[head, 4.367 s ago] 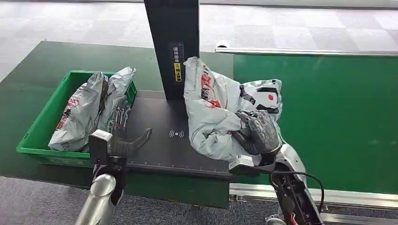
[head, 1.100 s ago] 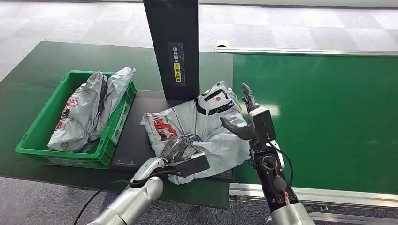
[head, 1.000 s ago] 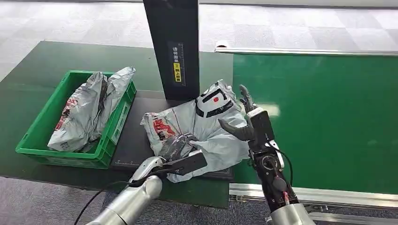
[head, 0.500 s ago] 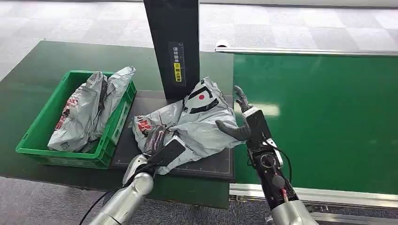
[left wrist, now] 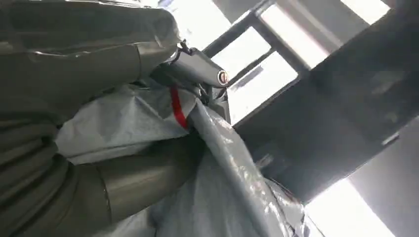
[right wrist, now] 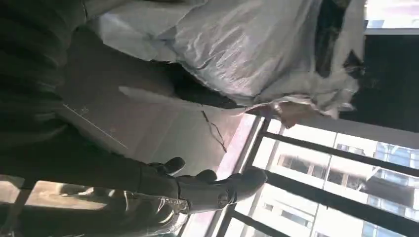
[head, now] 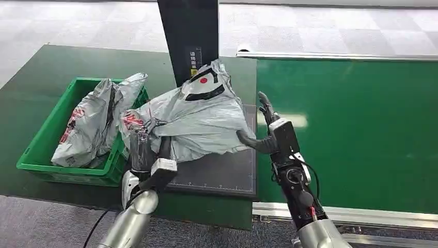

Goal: Moved the parcel from conveyor to table for the left to box.

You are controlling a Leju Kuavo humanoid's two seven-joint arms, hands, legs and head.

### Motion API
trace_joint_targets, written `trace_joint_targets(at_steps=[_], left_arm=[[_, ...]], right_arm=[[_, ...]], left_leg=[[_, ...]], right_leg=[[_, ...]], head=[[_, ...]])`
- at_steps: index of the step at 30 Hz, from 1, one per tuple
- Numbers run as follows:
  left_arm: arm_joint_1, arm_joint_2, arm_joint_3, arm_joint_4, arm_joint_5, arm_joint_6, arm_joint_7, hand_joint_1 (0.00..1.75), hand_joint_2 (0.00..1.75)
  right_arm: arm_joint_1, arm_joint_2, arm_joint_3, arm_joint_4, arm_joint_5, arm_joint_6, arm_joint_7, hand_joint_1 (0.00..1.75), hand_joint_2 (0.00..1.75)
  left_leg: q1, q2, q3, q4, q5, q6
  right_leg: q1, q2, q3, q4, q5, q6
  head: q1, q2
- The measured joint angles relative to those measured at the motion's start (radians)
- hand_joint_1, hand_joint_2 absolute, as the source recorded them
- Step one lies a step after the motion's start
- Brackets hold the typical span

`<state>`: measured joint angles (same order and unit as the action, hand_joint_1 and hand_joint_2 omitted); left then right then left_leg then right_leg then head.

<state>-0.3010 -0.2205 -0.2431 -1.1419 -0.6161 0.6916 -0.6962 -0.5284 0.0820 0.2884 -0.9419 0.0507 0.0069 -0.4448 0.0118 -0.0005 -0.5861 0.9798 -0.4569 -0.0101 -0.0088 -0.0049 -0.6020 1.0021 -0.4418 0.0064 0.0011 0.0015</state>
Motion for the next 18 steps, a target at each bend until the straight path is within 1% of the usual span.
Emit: trace_joint_targets(at_steps=[5,8,14,18], left_arm=[[0.038,-0.018,0.05,-0.141,-0.036,0.002,-0.002,1.75,1.75],[0.065,-0.036,0.057,-0.284,-0.116,0.002,-0.004,1.75,1.75],[0.092,-0.059,0.066,-0.517,-0.085,0.003,-0.005,1.75,1.75],[0.097,-0.073,0.084,-0.686,-0.112,0.003,-0.005,1.75,1.75]], right_arm=[[-0.003,0.0,0.002,0.006,-0.003,-0.003,-0.003,0.0,1.75],[-0.003,-0.002,0.006,0.01,-0.006,-0.008,-0.007,0.0,1.75],[-0.003,-0.012,0.012,0.01,-0.021,-0.016,-0.009,0.0,1.75],[-0.002,-0.016,0.018,0.008,-0.029,-0.016,-0.005,0.0,1.75]], left_leg=[[0.0,0.0,0.0,0.0,0.0,0.0],[0.0,0.0,0.0,0.0,0.0,0.0],[0.0,0.0,0.0,0.0,0.0,0.0],[0.0,0.0,0.0,0.0,0.0,0.0]], right_leg=[[0.0,0.0,0.0,0.0,0.0,0.0],[0.0,0.0,0.0,0.0,0.0,0.0],[0.0,0.0,0.0,0.0,0.0,0.0],[0.0,0.0,0.0,0.0,0.0,0.0]], head=[[0.0,0.0],[0.0,0.0],[0.0,0.0],[0.0,0.0]])
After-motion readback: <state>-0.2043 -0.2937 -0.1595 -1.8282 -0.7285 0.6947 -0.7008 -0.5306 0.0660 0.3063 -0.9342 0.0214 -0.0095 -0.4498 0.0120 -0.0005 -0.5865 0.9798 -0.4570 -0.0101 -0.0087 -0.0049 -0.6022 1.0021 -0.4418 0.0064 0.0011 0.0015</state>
